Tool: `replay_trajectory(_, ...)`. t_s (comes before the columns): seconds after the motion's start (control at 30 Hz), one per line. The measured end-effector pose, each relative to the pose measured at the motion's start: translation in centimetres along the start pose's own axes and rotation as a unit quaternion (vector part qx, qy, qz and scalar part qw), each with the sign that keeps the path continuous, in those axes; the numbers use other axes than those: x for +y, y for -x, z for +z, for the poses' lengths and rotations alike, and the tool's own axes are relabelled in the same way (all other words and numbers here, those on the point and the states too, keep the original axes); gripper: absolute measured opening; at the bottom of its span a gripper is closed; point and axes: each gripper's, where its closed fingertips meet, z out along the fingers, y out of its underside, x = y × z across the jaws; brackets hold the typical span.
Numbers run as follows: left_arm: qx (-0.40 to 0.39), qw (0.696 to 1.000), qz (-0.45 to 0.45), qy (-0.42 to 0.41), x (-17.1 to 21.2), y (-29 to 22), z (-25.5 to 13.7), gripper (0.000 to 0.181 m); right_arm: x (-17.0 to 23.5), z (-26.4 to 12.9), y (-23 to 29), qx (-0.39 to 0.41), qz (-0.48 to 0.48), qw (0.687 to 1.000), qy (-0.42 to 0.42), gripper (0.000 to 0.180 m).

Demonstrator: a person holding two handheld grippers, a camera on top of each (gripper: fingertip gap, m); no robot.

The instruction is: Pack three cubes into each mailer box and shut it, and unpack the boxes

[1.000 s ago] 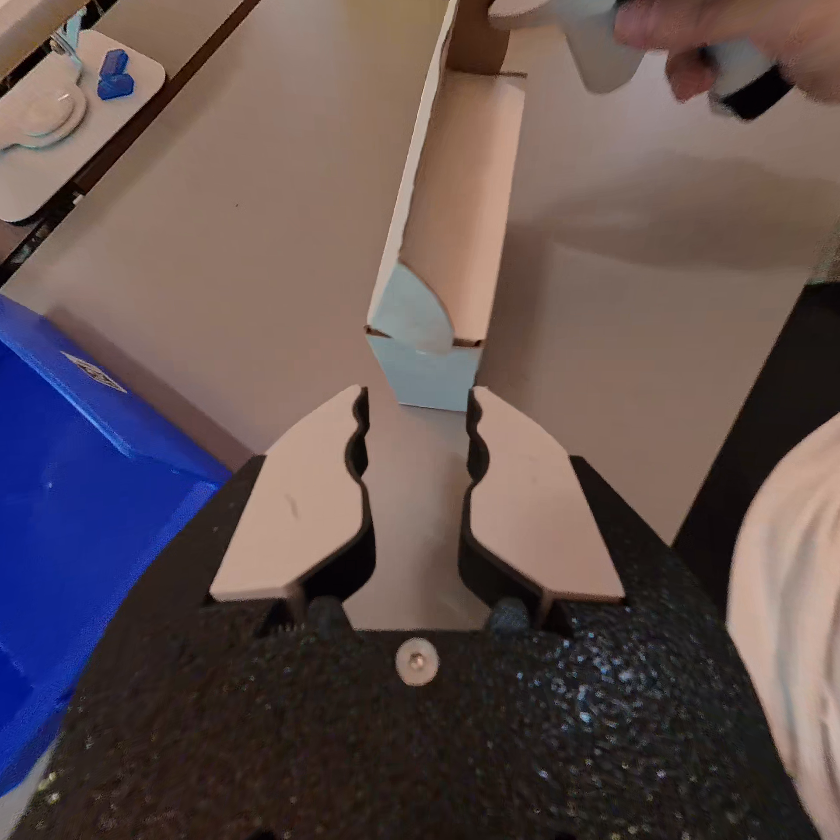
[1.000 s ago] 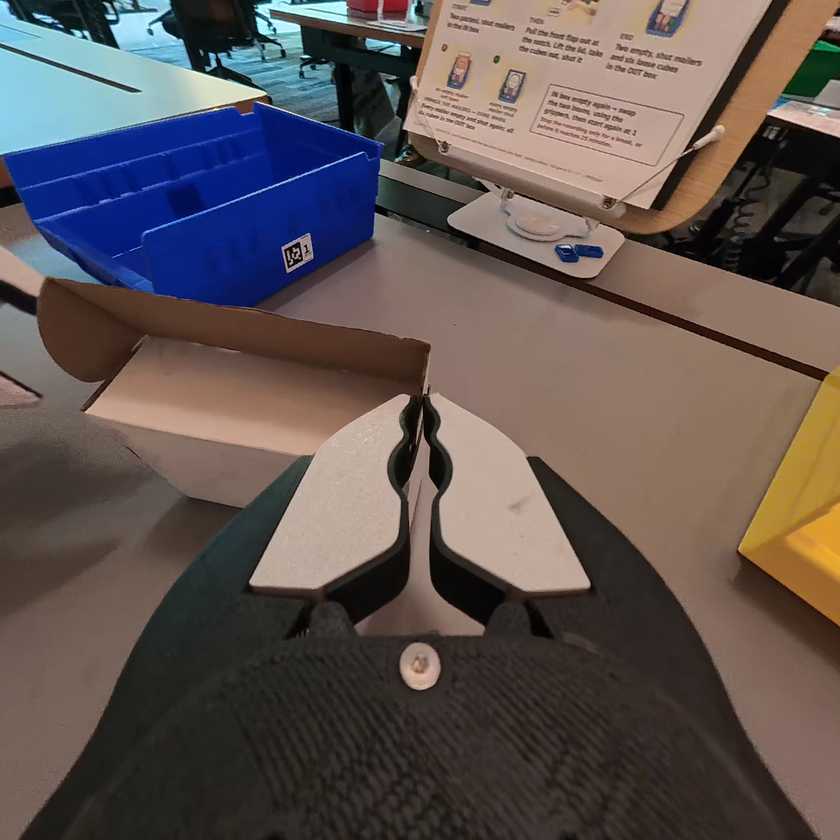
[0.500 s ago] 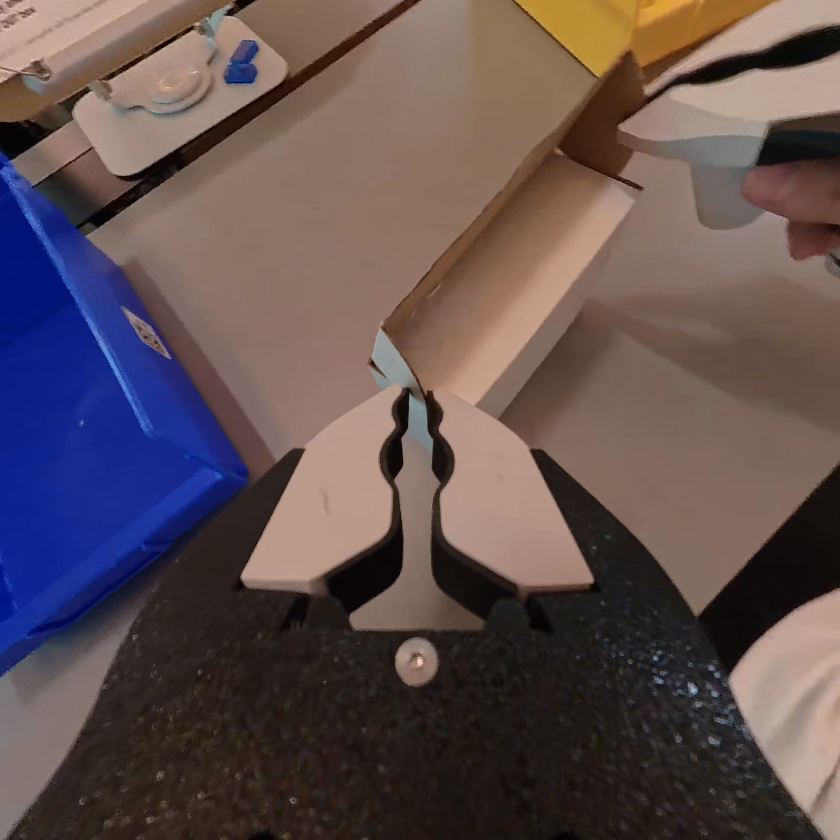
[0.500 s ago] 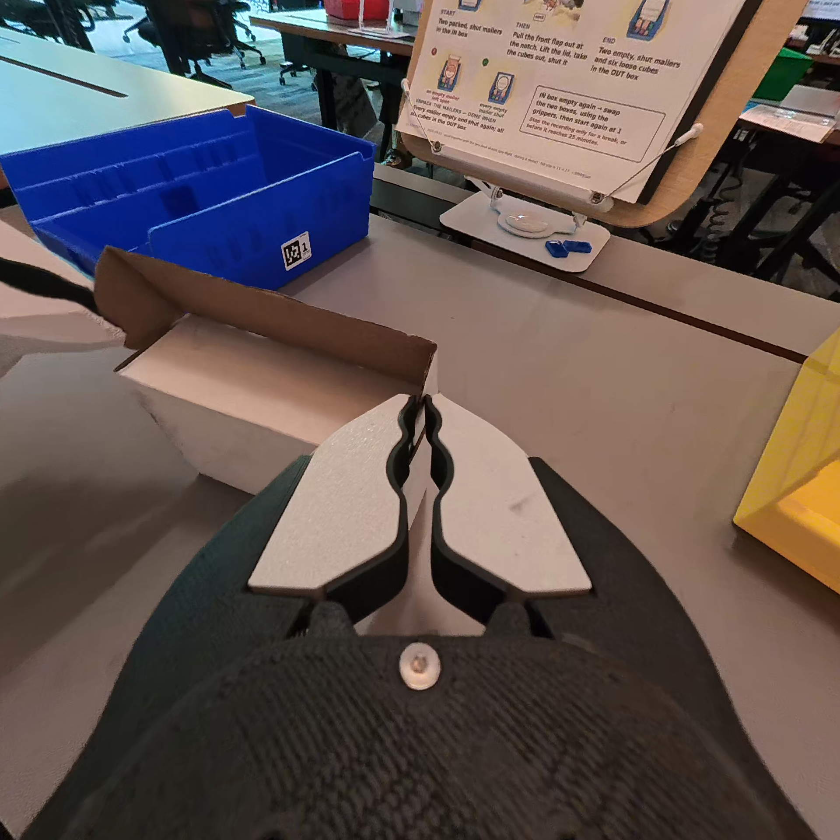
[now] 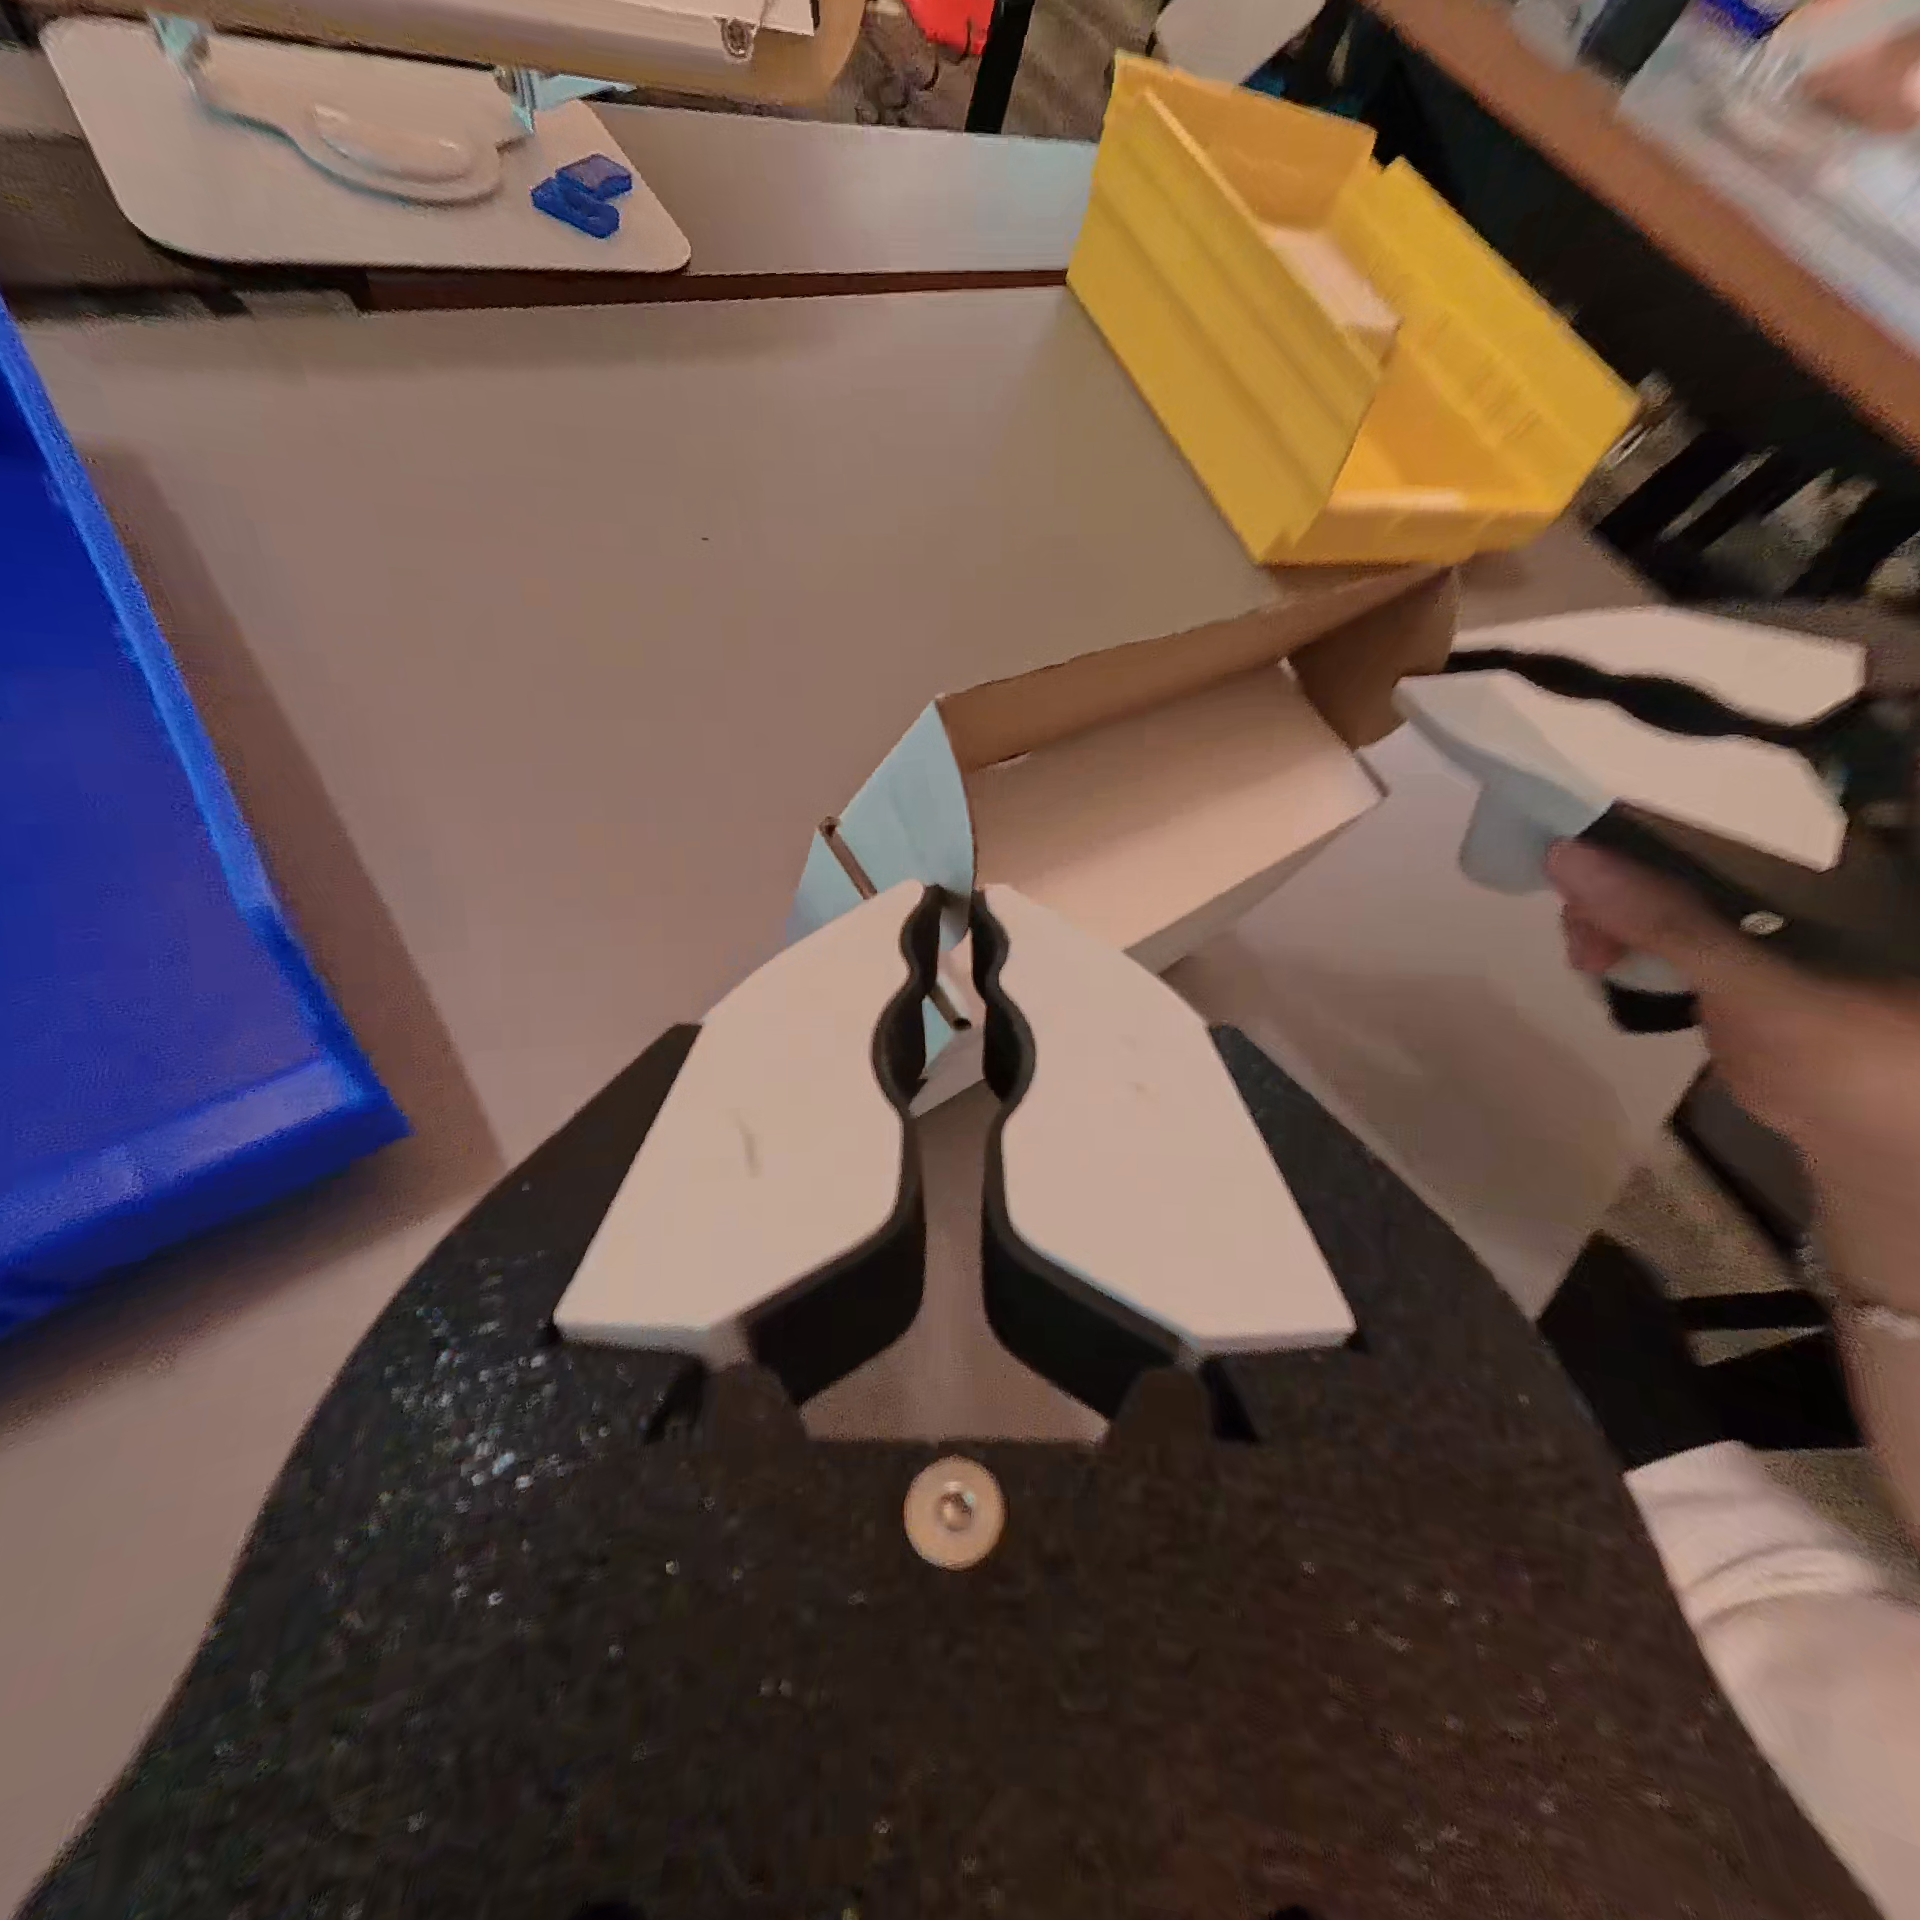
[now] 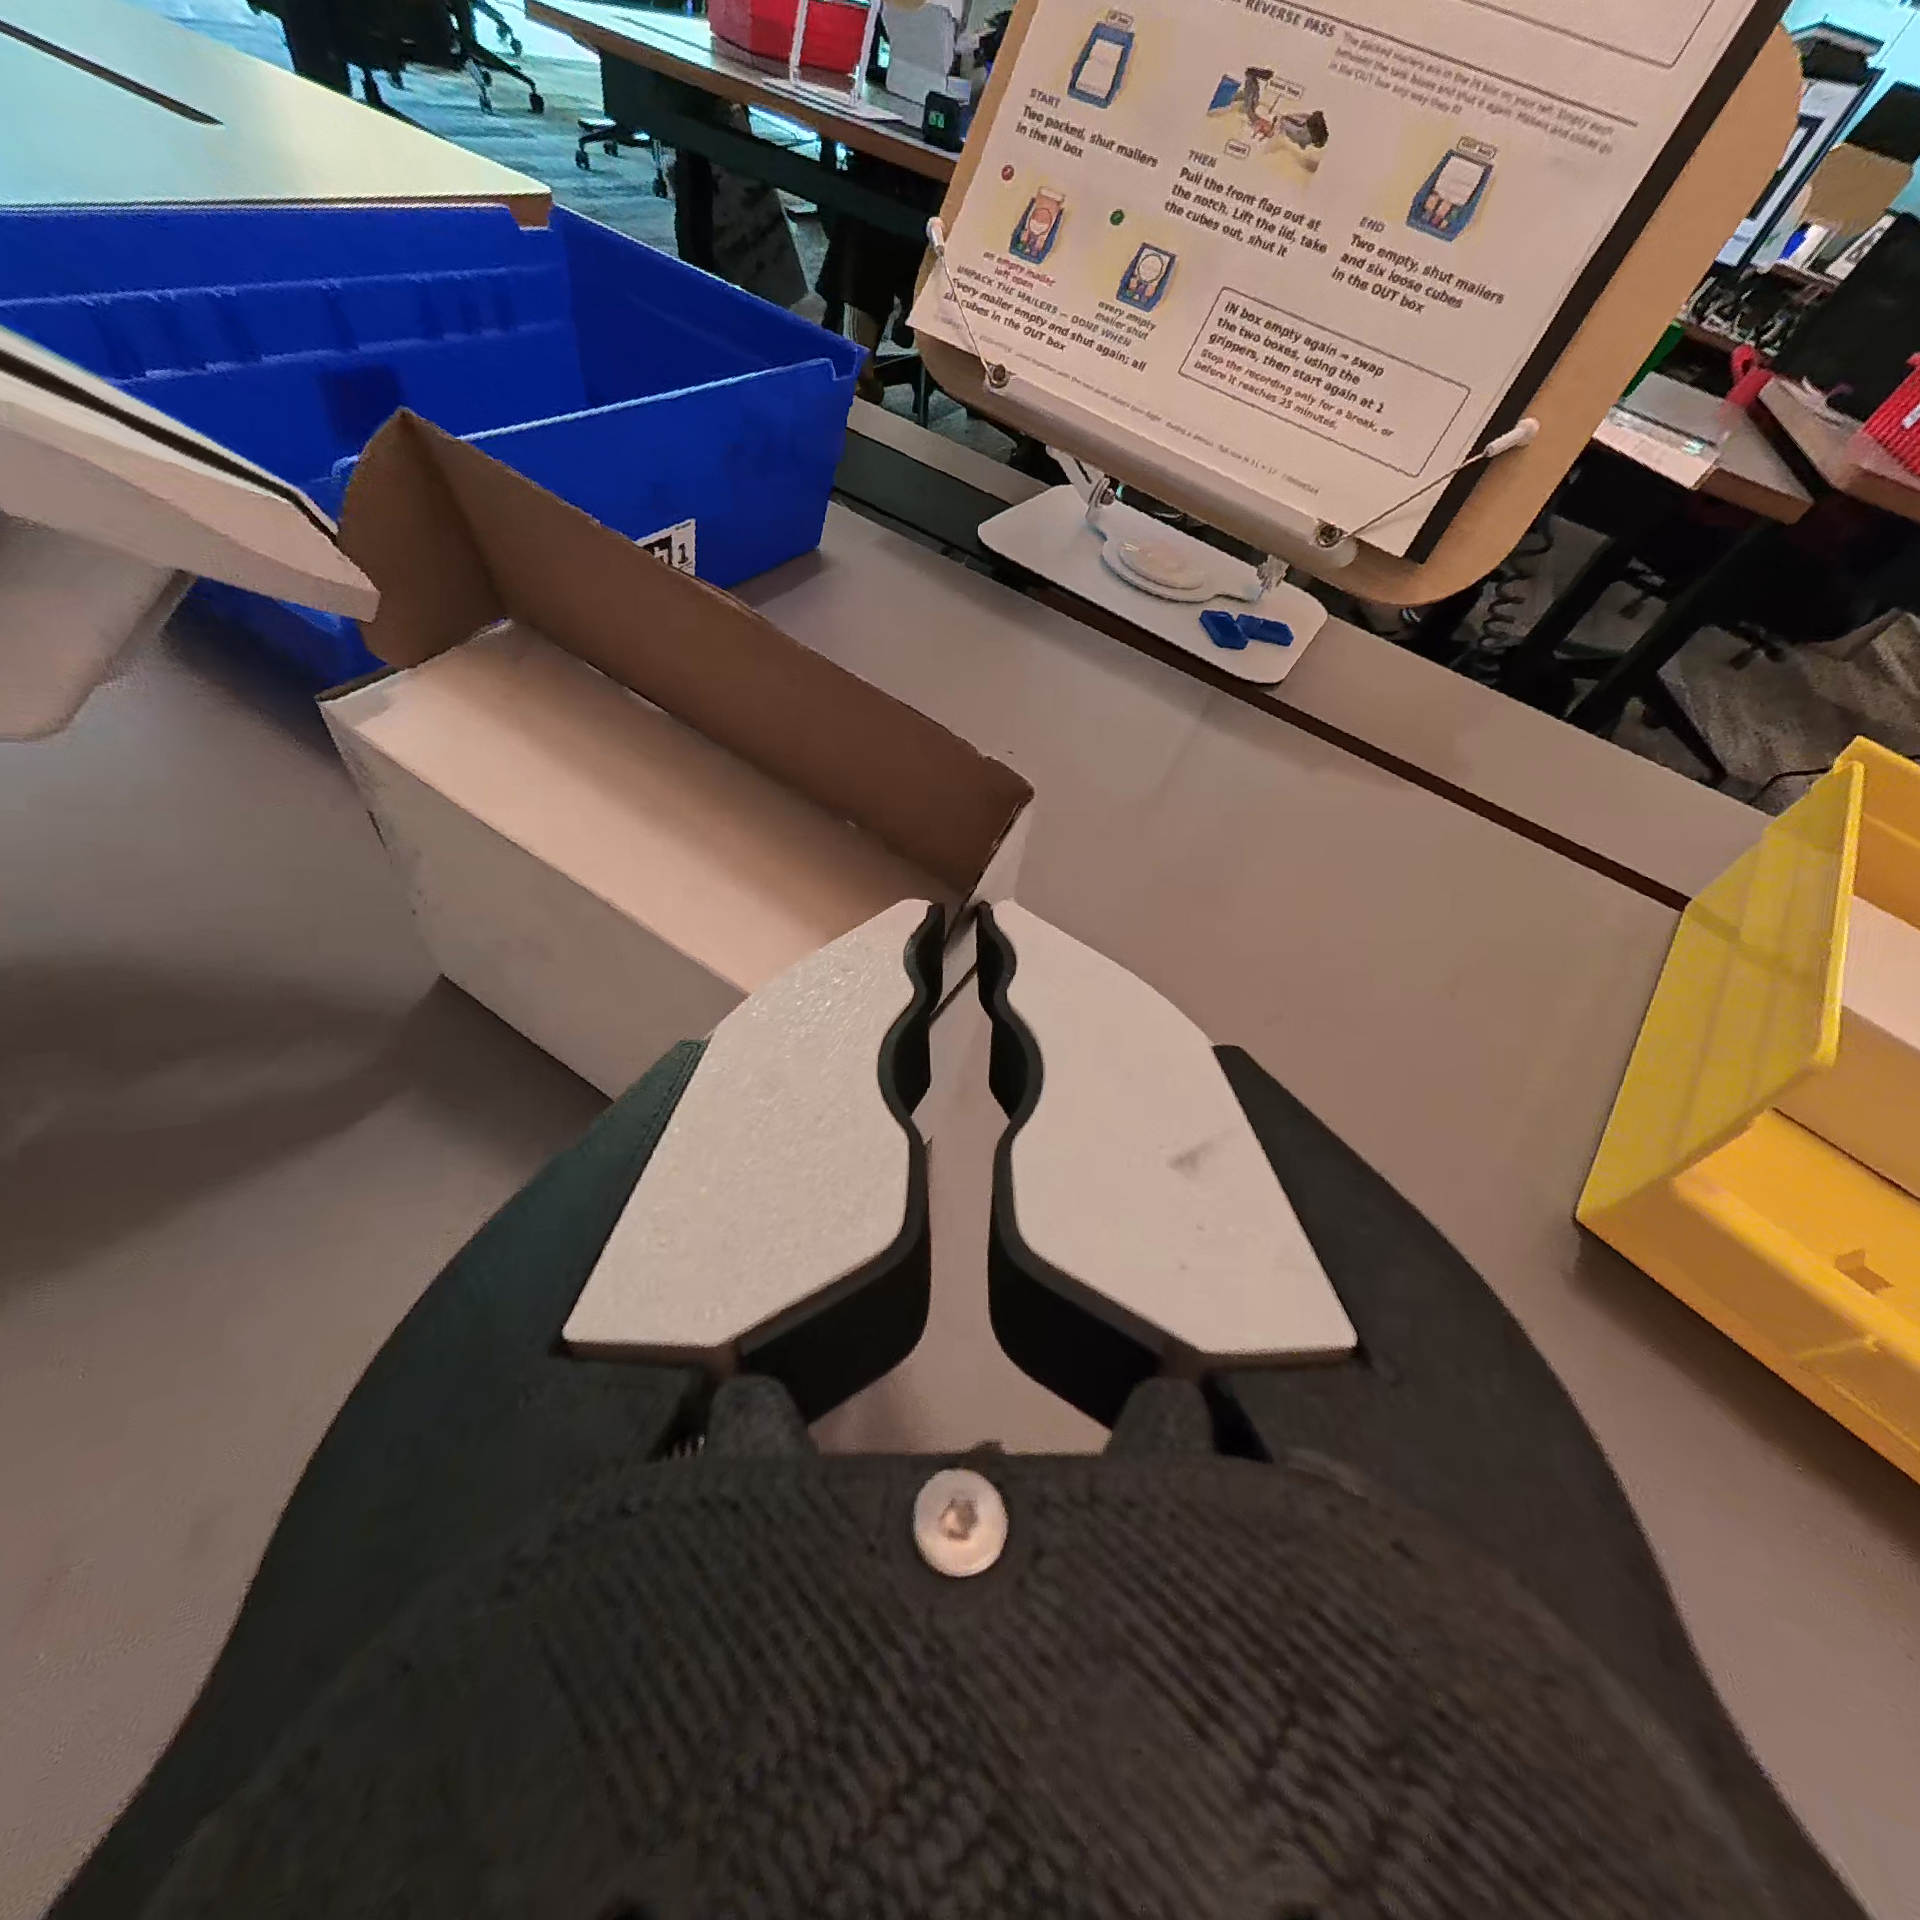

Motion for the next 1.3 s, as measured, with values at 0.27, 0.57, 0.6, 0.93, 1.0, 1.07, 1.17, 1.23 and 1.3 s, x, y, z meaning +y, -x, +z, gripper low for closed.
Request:
replay_trajectory(0.27, -0.065, 0.993, 0.086, 0.04, 0.7, 0.0, -0.4, 0.004, 0.1, -0.4, 0.2, 0.007, -0.02, 1.0, -0.002, 0.005)
replay_trajectory(0.57, -0.063, 0.989, 0.107, 0.077, 2.0, 0.0, 0.0, 0.004, 1.6, -0.4, 0.6, -0.004, -0.036, 0.999, 0.012, 0.005)
replay_trajectory(0.6, -0.062, 0.989, 0.11, 0.076, 2.0, 0.0, 0.0, 0.005, 1.7, -0.6, 0.7, -0.014, -0.04, 0.999, 0.019, 0.005)
replay_trajectory(0.93, -0.061, 0.986, 0.138, 0.072, 2.0, 0.1, 0.1, 0.005, -3.0, -0.2, -3.1, 0.053, -0.35, 0.935, -0.002, 0.001)
replay_trajectory(1.0, -0.054, 0.984, 0.155, 0.072, 2.0, 0.0, -0.1, 0.006, -3.0, 0.6, -2.7, 0.063, -0.419, 0.906, 0.004, 0.0)
replay_trajectory(1.07, -0.057, 0.981, 0.17, 0.075, 2.0, 0.2, -0.3, 0.009, -2.9, 1.0, -1.7, 0.059, -0.454, 0.889, -0.001, 0.0)
replay_trajectory(1.17, -0.047, 0.983, 0.166, 0.067, 1.6, 0.3, -1.0, 0.01, -2.9, 1.0, -1.6, 0.076, -0.49, 0.868, -0.002, 0.0)
replay_trajectory(1.23, -0.028, 0.985, 0.163, 0.057, 1.2, 0.2, -1.7, 0.01, -2.6, 0.9, -1.4, 0.069, -0.507, 0.859, 0.005, 0.0)
replay_trajectory(1.3, -0.037, 0.981, 0.186, 0.032, 0.3, 0.6, -2.4, 0.008, -2.2, 0.9, -1.1, 0.064, -0.513, 0.856, 0.014, 0.0)
